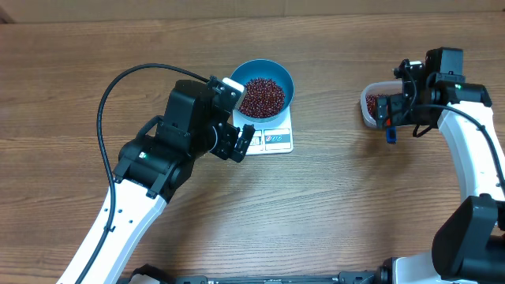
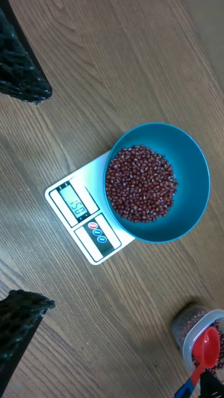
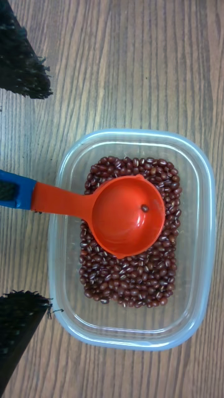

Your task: Scoop item into bowl and weigh 150g on scale

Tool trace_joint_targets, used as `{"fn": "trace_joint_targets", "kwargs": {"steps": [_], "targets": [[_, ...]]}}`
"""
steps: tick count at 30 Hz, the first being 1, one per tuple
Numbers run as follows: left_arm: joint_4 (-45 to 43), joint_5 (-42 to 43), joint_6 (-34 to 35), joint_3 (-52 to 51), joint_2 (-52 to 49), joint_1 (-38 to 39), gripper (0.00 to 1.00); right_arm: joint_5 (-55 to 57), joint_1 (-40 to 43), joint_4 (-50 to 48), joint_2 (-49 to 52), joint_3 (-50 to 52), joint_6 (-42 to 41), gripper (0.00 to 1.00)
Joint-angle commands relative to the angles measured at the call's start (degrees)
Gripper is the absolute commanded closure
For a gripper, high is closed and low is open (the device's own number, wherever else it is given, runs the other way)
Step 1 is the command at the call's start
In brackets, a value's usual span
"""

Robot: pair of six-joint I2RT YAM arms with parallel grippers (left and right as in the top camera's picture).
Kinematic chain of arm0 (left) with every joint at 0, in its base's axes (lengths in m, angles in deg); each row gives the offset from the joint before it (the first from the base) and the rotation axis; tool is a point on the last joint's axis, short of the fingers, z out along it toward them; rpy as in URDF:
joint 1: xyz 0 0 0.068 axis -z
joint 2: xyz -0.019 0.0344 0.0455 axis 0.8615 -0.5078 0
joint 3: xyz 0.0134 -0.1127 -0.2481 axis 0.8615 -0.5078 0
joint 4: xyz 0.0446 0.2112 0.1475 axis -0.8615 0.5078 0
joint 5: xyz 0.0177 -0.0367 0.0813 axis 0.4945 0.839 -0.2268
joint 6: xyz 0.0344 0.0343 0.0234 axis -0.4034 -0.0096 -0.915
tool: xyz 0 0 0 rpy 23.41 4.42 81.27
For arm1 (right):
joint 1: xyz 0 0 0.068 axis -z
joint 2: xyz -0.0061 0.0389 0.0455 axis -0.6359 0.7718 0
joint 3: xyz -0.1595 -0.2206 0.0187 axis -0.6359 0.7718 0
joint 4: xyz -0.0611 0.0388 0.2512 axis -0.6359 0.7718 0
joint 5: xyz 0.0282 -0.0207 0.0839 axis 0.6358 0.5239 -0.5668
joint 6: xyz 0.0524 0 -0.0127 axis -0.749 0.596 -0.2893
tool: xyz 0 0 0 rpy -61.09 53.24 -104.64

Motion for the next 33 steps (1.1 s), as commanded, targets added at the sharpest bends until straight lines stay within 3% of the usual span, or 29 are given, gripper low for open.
{"fn": "trace_joint_targets", "kwargs": {"steps": [1, 33], "targets": [[0.0, 0.4, -0.9, -0.4, -0.3, -0.2, 0.00, -0.7, 0.2, -0.3, -1.8, -0.9, 1.4, 0.00], [0.0, -0.2, -0.9, -0.4, -0.2, -0.2, 0.00, -0.7, 0.2, -0.3, -1.8, -0.9, 1.4, 0.00]]}}
